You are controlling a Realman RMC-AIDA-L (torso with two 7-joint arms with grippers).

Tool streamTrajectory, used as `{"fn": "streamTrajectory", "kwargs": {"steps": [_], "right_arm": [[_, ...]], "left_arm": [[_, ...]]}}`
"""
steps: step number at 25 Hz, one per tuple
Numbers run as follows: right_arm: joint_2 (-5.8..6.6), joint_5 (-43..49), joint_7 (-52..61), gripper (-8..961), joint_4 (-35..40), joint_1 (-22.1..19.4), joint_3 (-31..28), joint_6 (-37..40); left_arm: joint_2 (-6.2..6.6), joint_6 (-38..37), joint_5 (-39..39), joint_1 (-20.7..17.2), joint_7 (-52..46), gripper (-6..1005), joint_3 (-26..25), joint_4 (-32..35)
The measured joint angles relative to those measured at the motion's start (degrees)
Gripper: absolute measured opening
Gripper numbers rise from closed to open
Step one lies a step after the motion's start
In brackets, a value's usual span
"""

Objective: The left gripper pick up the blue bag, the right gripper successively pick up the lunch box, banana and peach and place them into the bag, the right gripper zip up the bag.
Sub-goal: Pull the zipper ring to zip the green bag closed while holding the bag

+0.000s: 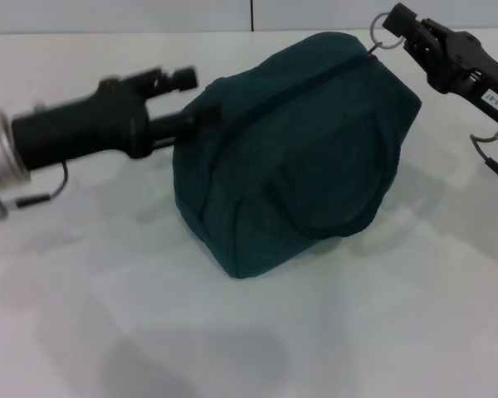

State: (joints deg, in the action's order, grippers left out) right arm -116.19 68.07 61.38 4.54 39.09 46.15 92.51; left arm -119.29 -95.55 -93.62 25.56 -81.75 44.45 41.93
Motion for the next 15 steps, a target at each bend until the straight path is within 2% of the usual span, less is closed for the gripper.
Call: {"fn": "streamTrajectory", "kwargs": {"steps": [5,9,15], "right_arm": [[0.0,-0.05,0.33,17,-0.07,-0.14,-0.02,-0.81],[0.0,-0.06,0.33,17,-0.3,-0.13,-0.01,-1.28],[0.01,-0.15,0.33,16,-0.71,0.18,0.04,-1.39]], "left_arm": [[-0.1,1.43,-7.33,2.87,-23.34,711,6.13,23.79],[-0.14,3.01,-14.65,6.58,-38.86,865,13.81,36.99],[-0.22,8.61,-29.21,9.53,-55.55,880,28.37,47.43]]}}
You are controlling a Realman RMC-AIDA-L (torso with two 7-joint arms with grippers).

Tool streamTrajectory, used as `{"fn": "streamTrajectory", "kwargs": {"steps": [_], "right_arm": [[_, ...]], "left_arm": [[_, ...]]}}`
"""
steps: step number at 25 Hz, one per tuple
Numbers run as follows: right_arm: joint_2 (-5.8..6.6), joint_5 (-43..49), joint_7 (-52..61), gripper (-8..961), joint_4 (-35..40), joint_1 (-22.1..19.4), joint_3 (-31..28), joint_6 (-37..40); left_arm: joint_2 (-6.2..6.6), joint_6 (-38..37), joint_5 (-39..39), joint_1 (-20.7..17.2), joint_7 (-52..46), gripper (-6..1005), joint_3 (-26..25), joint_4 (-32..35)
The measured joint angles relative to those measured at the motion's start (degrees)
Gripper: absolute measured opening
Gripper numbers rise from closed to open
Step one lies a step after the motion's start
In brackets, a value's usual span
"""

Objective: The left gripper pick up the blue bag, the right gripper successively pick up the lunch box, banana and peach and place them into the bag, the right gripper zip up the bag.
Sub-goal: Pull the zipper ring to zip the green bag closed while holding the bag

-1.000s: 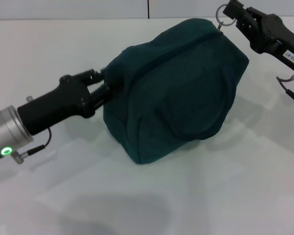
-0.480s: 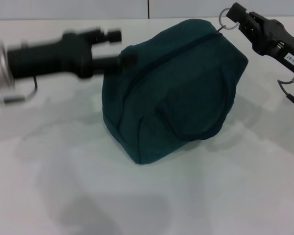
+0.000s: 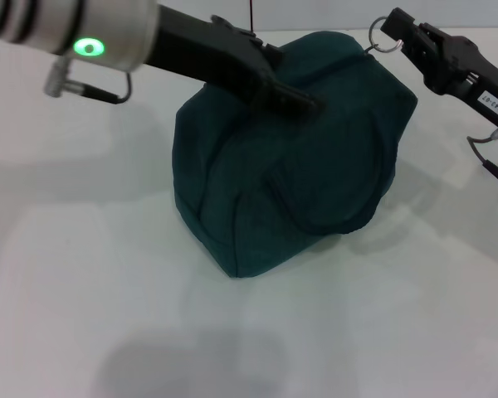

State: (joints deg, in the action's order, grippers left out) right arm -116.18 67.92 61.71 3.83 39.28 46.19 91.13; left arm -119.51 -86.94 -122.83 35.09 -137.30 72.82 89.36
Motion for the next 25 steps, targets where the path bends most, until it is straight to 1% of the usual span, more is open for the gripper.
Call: {"fn": "streamTrajectory", "kwargs": {"steps": [3,6,13,19,24,25], "right_arm": [[0.0,0.0,0.0,16,-0.01,-0.19,0.08,0.01],[0.0,0.0,-0.01,16,-0.01,-0.34,0.06,0.13],[0.0,0.01,-0.01,16,0.01,-0.35,-0.02,0.24],[0.0,0.02,0.0,16,0.04,-0.35,-0.05,0.17],[0.0,0.02,0.03,16,0.04,-0.34,-0.05,0.13],[0.0,0.02,0.04,16,0.04,-0.39,-0.05,0.11]], "left_arm": [[-0.06,2.71,-4.68,-0.25,-2.86,868,4.77,2.0],[-0.08,4.48,-6.39,-0.81,-3.49,856,6.59,2.4],[-0.1,5.44,-7.58,-1.25,-3.39,827,7.43,2.5],[-0.13,5.91,-9.14,-2.23,-0.63,803,9.12,2.89],[-0.16,6.23,-8.35,-2.71,0.75,605,9.32,3.53],[-0.17,6.24,-8.35,-2.72,0.75,537,9.32,3.64]]}}
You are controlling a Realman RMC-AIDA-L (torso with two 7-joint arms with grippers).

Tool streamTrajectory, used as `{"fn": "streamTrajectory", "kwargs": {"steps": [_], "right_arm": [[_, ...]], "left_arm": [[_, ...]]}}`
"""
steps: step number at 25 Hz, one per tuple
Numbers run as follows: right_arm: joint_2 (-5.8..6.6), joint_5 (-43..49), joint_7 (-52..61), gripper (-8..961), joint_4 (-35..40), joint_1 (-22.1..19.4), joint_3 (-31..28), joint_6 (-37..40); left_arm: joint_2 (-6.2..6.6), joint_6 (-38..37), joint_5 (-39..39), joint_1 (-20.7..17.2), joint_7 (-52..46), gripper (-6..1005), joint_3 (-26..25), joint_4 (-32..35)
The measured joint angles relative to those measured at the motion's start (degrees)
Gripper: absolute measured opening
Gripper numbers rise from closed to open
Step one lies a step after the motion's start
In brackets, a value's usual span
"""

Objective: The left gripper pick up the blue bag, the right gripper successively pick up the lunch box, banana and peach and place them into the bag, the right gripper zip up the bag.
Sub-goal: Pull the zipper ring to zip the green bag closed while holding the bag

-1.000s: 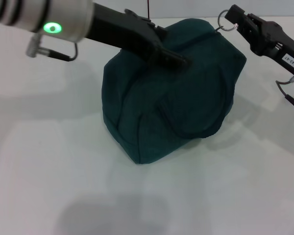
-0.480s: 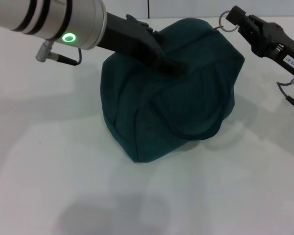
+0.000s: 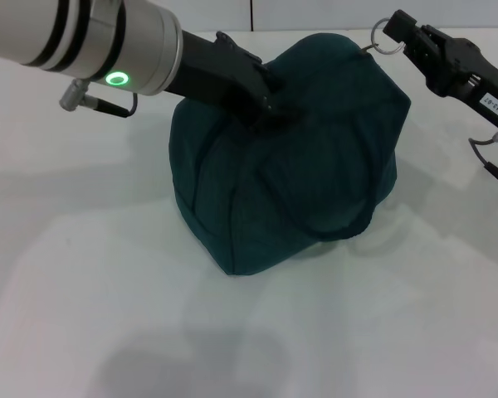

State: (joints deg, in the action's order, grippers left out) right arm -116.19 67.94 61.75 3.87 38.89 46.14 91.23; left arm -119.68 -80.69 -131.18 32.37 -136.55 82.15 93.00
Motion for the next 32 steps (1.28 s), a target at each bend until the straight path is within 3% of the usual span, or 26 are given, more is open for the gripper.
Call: {"fn": "streamTrajectory", "kwargs": {"steps": [2,13,22,32], "right_arm": [[0.0,-0.01,0.01,16,0.0,-0.01,0.0,-0.01],[0.0,-0.68,0.12,17,-0.1,-0.61,0.01,0.11],[0.01,-4.26,0.25,17,-0.21,-2.91,0.03,-2.9],[0.22,-4.62,2.2,63,0.18,-4.15,1.07,-18.11]], "left_arm": [[-0.01,0.01,0.01,-0.02,0.0,401,0.02,0.17],[-0.02,0.1,0.76,-0.11,-0.02,144,0.03,0.34],[0.06,0.04,2.57,-0.12,-0.12,65,-0.38,0.82],[0.06,-0.01,3.4,-0.22,0.25,43,-1.18,0.82]]}}
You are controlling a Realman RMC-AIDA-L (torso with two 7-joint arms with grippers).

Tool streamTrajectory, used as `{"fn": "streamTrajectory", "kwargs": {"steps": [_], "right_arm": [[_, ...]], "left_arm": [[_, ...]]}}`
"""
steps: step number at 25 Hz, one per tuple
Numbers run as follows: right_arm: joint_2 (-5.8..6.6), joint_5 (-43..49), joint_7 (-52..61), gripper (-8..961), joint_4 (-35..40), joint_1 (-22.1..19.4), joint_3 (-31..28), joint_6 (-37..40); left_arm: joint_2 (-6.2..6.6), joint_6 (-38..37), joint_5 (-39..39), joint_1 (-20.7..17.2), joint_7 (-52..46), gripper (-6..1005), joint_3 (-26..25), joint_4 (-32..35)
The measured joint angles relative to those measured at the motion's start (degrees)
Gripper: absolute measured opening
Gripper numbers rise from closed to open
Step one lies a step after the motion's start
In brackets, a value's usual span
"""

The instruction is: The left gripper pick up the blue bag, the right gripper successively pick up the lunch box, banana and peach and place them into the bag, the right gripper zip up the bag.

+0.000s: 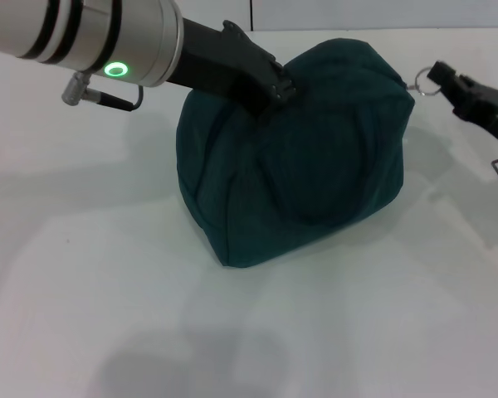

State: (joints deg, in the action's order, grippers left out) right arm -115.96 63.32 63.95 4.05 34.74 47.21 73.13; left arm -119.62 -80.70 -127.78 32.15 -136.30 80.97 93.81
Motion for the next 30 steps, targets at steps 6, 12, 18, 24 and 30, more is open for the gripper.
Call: {"fn": "streamTrajectory", "kwargs": {"steps": [6,12,18,24,30], "right_arm": [[-0.2,0.02,0.03,97,0.16,0.78,2.3,-3.83],[-0.09,-0.42,0.2,131,0.35,-0.04,1.88,-0.92],[0.07,-3.76,-0.02,165,1.35,-3.11,1.79,3.87],[0.27,-4.22,-0.17,304,3.25,-6.29,1.82,6.03],[0.38,-4.25,-0.17,490,3.5,-8.09,1.84,6.35]], "left_arm": [[0.01,0.54,0.14,-0.08,0.08,42,-0.03,-0.03],[0.01,1.53,0.25,-0.7,0.4,43,-0.05,-0.12],[-0.08,3.97,0.31,-1.27,0.65,54,-0.11,-0.21],[-0.09,9.71,1.41,-3.56,0.71,65,0.13,-0.19],[-0.08,13.52,4.93,-6.27,0.84,147,0.02,-0.15]]}}
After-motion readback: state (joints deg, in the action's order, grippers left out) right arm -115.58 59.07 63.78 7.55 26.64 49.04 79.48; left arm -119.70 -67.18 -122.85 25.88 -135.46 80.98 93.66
